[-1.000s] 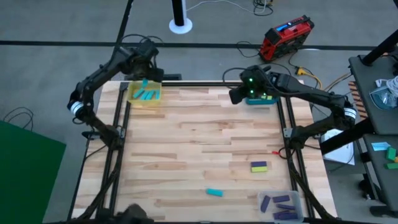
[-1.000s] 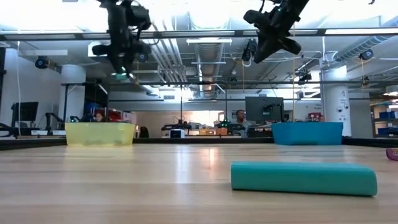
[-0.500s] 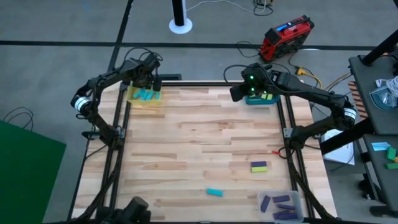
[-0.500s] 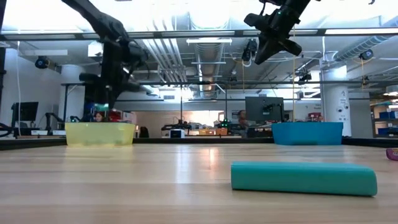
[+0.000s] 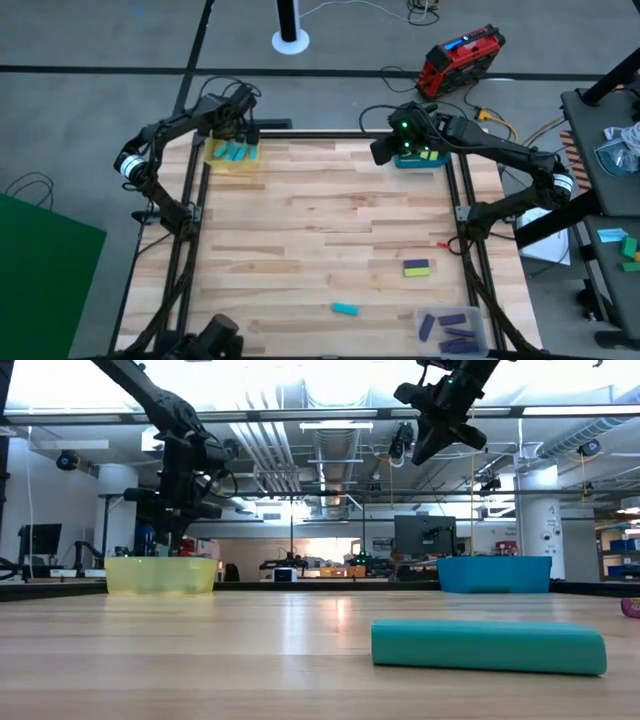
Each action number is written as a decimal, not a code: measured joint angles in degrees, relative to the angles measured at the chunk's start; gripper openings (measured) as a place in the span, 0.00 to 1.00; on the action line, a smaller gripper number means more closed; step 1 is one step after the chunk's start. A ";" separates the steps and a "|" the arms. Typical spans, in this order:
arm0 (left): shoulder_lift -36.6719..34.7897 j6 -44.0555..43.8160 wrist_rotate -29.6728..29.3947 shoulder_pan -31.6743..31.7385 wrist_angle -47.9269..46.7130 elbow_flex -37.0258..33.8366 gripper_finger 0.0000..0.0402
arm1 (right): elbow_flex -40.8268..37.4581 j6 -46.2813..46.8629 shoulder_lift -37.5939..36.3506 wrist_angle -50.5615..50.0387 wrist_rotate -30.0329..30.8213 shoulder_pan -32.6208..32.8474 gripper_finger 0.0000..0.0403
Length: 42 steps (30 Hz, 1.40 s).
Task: Sort blocks
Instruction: Put the blue block into the transparent bin
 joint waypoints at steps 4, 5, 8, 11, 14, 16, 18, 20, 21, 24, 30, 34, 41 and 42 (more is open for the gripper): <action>0.00 0.35 0.01 -0.02 -0.23 1.91 0.34 | 0.00 0.01 0.00 -0.10 -0.02 0.02 0.03; 0.00 0.50 0.03 -0.02 -0.59 2.61 0.35 | 0.00 0.02 0.00 -0.14 -0.02 0.02 0.03; 0.00 2.13 0.66 -0.02 -1.32 5.05 0.36 | 0.00 -0.26 0.00 -0.37 -0.04 0.02 0.03; -0.07 2.11 1.55 -0.08 -5.31 8.67 0.36 | 0.00 -2.00 0.00 -0.47 -0.13 0.02 0.03; -0.46 1.45 1.45 -2.19 -11.66 13.13 0.37 | 0.01 -2.40 0.00 -0.98 -1.51 0.02 0.03; -1.15 0.16 1.55 -4.82 -14.01 15.24 0.37 | 0.09 -2.91 0.00 -1.51 -3.68 0.10 0.03; -2.28 -2.15 1.56 -8.15 -14.92 16.53 0.37 | 0.13 -2.91 0.00 -1.91 -5.22 0.68 0.03; -3.56 -4.61 1.56 -12.41 -14.98 17.36 0.37 | 0.13 -2.94 0.00 -3.41 -5.58 1.58 0.03; -4.10 -5.95 1.56 -14.95 -15.04 17.64 0.37 | 0.13 -2.99 0.00 -3.97 -5.62 2.06 0.03; -5.58 -10.55 1.71 -23.19 -15.45 17.66 0.37 | 0.13 -4.29 0.00 -4.97 -5.62 3.74 0.03; -6.89 -19.56 1.63 -39.85 -15.68 17.66 0.37 | 0.15 -5.92 0.00 -5.66 -5.73 8.07 0.03; -6.88 -24.11 1.64 -48.37 -17.09 17.66 0.37 | 0.15 -3.66 -0.02 -5.68 -6.61 12.38 0.03; -6.86 -24.93 3.30 -57.16 -18.46 17.66 0.37 | 0.17 1.97 -0.02 -5.34 -11.39 24.61 0.03; -6.86 -23.86 4.03 -58.06 -18.46 17.66 0.37 | 0.17 3.20 -0.02 -5.34 -12.02 26.95 0.03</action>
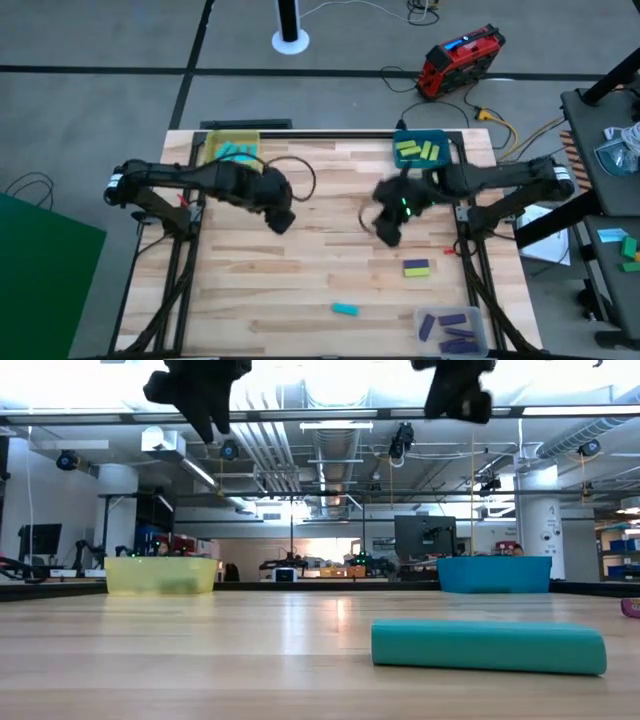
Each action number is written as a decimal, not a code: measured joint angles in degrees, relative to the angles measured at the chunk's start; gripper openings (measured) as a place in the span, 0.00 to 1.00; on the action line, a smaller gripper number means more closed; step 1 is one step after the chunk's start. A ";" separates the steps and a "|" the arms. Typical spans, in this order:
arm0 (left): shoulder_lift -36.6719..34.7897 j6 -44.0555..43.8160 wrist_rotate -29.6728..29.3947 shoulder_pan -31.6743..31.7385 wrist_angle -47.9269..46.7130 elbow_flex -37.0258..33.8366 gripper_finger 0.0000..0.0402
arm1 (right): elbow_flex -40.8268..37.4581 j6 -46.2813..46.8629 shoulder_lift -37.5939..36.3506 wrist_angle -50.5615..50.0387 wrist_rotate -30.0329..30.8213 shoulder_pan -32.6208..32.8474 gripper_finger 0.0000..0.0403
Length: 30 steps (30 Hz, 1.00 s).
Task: Sort blocks
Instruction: Put the blue block into the transparent bin
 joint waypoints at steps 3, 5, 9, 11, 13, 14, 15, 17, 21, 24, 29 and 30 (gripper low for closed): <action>0.00 4.13 1.03 -2.65 0.16 -0.18 0.37 | 0.00 3.35 0.00 0.10 -0.54 7.32 0.03; 0.00 6.29 1.08 -3.93 0.17 -0.58 0.37 | 0.00 5.59 0.03 0.96 -0.04 12.55 0.03; 0.00 9.37 1.04 -4.96 0.59 -1.68 0.37 | 0.09 12.61 1.45 5.34 5.20 22.43 0.03; 0.00 11.14 0.73 -4.93 1.64 -3.20 0.37 | 0.57 15.08 3.11 6.37 8.02 25.55 0.03; -0.18 12.81 0.55 -4.91 4.28 -5.36 0.37 | 1.51 16.87 5.62 4.02 10.37 27.17 0.03; -0.28 13.61 0.57 -4.88 5.49 -6.42 0.37 | 2.06 17.22 7.01 2.82 10.70 27.39 0.03; -0.34 14.46 0.59 -4.87 6.84 -7.47 0.37 | 2.92 17.27 8.51 2.30 10.84 27.38 0.03; -0.42 15.61 1.21 -4.82 10.05 -9.43 0.37 | 4.73 16.20 11.42 2.78 11.02 27.38 0.03; -0.43 16.23 2.56 -4.85 13.37 -12.67 0.37 | 8.76 12.79 17.51 2.57 10.83 27.38 0.03; -0.46 15.88 4.17 -4.85 13.04 -14.12 0.37 | 11.53 10.80 21.33 2.52 10.19 27.81 0.03; -0.48 17.97 7.07 -5.49 13.09 -14.71 0.37 | 12.51 14.23 24.60 -10.06 10.07 29.29 0.03; -0.54 19.10 7.52 -5.86 13.11 -14.71 0.37 | 12.25 14.80 24.94 -13.92 10.22 29.70 0.03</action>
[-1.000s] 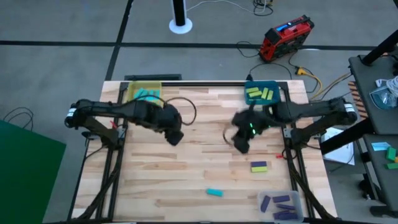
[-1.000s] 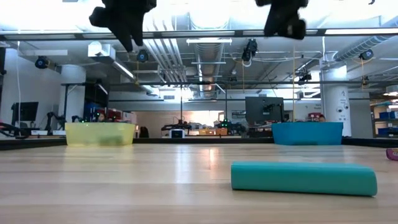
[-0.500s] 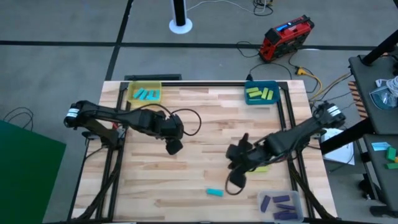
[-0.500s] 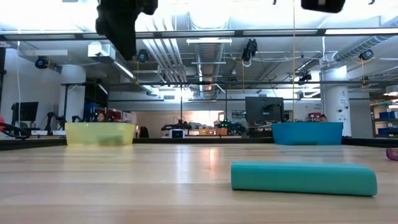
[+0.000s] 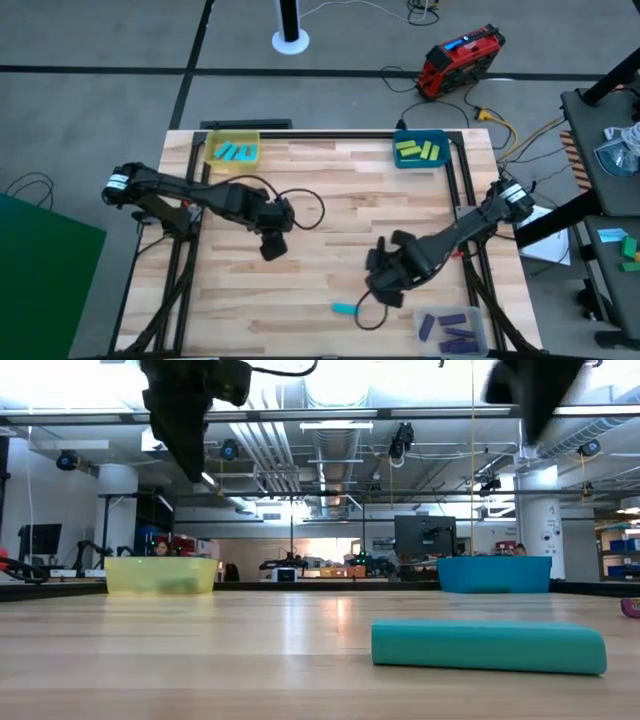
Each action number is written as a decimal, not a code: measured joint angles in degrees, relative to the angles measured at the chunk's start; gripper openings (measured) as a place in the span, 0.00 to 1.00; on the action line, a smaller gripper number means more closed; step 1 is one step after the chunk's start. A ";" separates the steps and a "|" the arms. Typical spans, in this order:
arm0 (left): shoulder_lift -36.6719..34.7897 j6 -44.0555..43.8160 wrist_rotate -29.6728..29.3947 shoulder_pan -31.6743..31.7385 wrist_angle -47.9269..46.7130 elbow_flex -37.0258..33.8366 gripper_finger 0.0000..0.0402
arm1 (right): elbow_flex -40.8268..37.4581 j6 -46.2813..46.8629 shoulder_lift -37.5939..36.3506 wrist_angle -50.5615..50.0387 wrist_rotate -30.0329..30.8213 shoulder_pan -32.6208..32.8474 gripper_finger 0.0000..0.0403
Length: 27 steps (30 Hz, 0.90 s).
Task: Sort blocks
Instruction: Put the blue block into the transparent bin
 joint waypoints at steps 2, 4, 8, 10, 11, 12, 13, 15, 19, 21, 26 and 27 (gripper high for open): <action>-0.05 2.09 1.36 -0.74 -0.01 0.30 0.37 | -0.93 0.11 -0.32 -5.41 0.30 0.81 0.03; -0.05 3.08 1.68 -1.28 0.19 0.63 0.37 | -3.13 -0.13 -1.97 -8.11 0.23 1.24 0.03; -0.12 3.15 1.77 -1.95 0.68 1.33 0.37 | -10.61 10.36 -7.70 -8.76 -1.41 0.39 0.03; -0.12 2.89 1.62 -2.07 1.54 1.33 0.37 | -15.82 20.61 -11.02 -8.47 -4.01 -0.92 0.03; -0.12 2.71 1.59 -2.07 2.05 1.33 0.37 | -18.45 24.59 -12.59 -7.88 -5.70 -1.57 0.03; -0.12 2.50 1.54 -2.04 2.51 1.33 0.37 | -21.21 28.28 -14.30 -6.46 -7.11 -2.01 0.04; -0.12 2.17 1.39 -2.04 3.07 1.33 0.37 | -23.83 31.73 -15.95 -4.83 -8.05 -2.10 0.05; -0.12 1.58 0.96 -2.04 4.30 1.31 0.37 | -28.54 37.25 -18.86 -1.56 -9.02 -1.96 0.09; -0.12 1.32 0.92 -2.02 5.93 1.31 0.37 | -35.24 43.15 -22.66 5.87 -9.05 -2.01 0.24; -0.12 1.32 0.46 -2.02 6.46 1.31 0.37 | -37.19 45.55 -23.28 7.03 -8.90 -1.99 0.32; -0.12 0.55 -1.03 -1.96 7.43 1.31 0.37 | -38.85 45.62 -22.11 8.34 -8.98 -1.99 0.40; -0.12 0.15 -1.05 -1.90 7.50 1.31 0.37 | -39.03 45.59 -21.49 8.22 -8.91 -1.99 0.39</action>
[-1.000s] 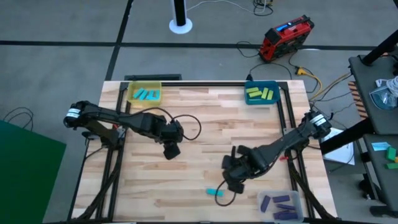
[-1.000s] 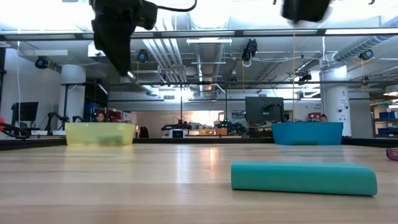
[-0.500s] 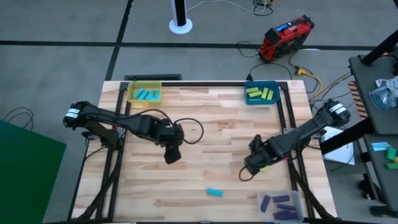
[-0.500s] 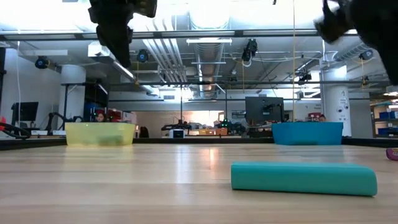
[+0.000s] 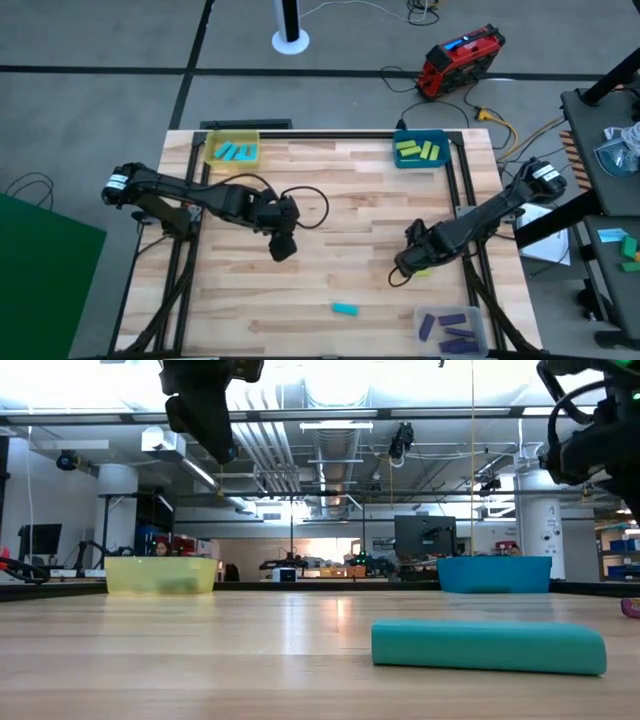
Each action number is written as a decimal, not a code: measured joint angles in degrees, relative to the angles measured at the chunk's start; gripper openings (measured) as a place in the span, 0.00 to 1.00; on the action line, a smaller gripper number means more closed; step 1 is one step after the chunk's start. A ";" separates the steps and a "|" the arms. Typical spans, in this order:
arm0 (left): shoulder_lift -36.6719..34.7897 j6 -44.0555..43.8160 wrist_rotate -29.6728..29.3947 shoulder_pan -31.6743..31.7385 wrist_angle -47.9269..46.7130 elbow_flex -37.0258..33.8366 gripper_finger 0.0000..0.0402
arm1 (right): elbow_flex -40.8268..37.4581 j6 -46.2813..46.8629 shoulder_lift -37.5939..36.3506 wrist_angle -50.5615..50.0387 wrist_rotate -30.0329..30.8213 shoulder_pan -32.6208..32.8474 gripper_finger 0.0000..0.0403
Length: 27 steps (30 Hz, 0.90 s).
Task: Sort blocks
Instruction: Put the blue block into the transparent bin
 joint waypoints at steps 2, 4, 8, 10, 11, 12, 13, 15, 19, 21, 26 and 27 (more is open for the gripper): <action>0.00 -0.53 -0.02 0.07 0.29 0.00 0.37 | -0.07 -0.36 1.25 -0.04 0.09 0.00 0.32; 0.02 -1.21 -0.32 0.11 0.39 0.00 0.37 | -0.12 -0.80 2.41 0.31 0.09 0.00 0.20; 0.02 -2.40 -1.75 0.14 0.41 0.00 0.37 | -0.15 -1.77 3.62 3.53 0.09 0.00 0.05; 0.02 -2.51 -2.51 0.20 0.45 0.00 0.37 | -0.24 -1.50 4.23 4.58 0.12 0.00 0.03; 0.02 -2.61 -2.77 0.20 0.47 0.00 0.37 | -0.26 -1.50 4.81 4.94 0.12 0.00 0.03; 0.02 -2.72 -2.96 0.25 0.51 0.00 0.37 | -0.32 -1.52 5.42 5.16 0.12 0.00 0.02; 0.02 -2.86 -2.97 0.27 0.50 0.00 0.37 | -0.37 -1.54 6.08 5.56 0.08 0.00 0.02; 0.02 -2.93 -2.97 0.27 0.52 0.00 0.37 | -0.37 -1.53 7.14 7.22 -0.33 0.00 0.02; 0.04 -2.93 -3.06 0.32 0.54 -0.02 0.37 | -0.21 -1.55 9.23 7.95 -0.31 -0.02 0.02; 0.04 -2.93 -3.10 0.39 0.56 -0.02 0.37 | -0.15 -1.89 9.86 7.90 0.46 -0.28 0.02; 0.04 -2.93 -3.13 0.57 0.56 -0.02 0.37 | -0.26 -3.66 9.62 6.28 6.06 -2.31 0.02; 0.04 -2.91 -3.13 0.59 0.55 -0.02 0.37 | -0.37 -4.57 9.09 5.96 6.53 -2.91 0.02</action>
